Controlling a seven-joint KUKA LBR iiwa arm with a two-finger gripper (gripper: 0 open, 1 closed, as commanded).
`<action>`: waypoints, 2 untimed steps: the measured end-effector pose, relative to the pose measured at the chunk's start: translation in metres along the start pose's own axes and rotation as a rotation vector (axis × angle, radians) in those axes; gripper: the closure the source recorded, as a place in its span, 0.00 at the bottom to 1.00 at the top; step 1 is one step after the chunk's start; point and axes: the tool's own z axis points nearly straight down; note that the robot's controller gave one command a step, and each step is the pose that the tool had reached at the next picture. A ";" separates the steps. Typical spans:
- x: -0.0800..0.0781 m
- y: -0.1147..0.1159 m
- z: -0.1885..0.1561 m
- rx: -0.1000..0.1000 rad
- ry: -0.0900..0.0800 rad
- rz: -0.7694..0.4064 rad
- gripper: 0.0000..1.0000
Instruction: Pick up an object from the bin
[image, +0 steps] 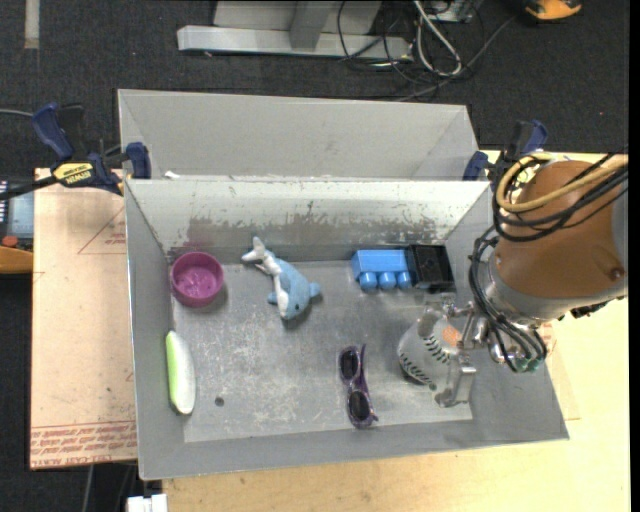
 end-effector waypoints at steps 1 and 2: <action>-0.002 0.000 -0.004 0.001 -0.008 -0.003 0.00; -0.058 -0.041 0.089 0.001 -0.015 -0.225 0.00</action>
Offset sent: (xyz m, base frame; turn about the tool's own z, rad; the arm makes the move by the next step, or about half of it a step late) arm 0.0773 -0.0610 -0.1349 -0.3224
